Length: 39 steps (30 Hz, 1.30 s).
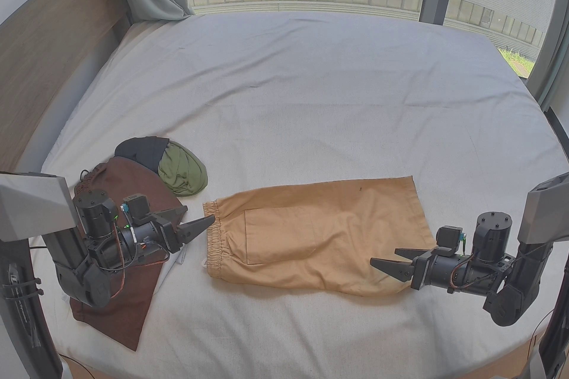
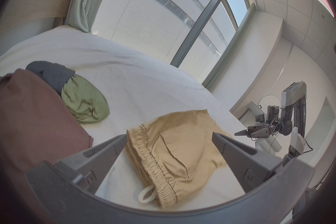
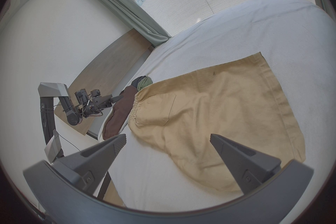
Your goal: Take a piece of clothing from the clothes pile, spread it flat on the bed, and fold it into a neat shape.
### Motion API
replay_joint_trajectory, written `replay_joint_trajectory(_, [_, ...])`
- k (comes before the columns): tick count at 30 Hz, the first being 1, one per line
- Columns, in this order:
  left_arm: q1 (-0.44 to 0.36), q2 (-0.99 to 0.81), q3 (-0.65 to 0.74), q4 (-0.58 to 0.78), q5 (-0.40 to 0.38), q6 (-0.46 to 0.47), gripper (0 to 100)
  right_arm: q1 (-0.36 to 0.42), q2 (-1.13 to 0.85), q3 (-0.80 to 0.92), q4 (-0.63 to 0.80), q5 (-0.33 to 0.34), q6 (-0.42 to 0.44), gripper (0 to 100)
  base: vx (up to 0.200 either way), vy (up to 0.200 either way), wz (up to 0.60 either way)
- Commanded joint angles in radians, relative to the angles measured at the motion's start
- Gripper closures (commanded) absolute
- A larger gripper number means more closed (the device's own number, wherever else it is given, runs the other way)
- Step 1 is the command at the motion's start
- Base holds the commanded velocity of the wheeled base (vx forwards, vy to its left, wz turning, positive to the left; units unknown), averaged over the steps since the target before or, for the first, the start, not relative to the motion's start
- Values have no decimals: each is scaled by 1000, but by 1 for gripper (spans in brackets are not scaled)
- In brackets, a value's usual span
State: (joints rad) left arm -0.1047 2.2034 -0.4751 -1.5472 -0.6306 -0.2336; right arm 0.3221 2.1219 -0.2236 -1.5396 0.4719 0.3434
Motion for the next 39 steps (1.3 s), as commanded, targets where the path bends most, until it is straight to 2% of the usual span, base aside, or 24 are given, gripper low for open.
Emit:
replay_joint_trajectory(1, [-4, 61, -3, -1, 0, -1, 0, 5, 1, 1, -1, 1, 0, 0, 0, 0, 0])
replay_joint_trajectory(31, [-46, 289, -28, -1, 9, 10, 0, 6, 9, 6, -1, 1, 0, 0, 0, 0, 0])
replay_joint_trajectory(39, [-84, 299, -10, -1, 11, -38, 0, 8, 7, 7, -1, 1, 0, 0, 0, 0, 0])
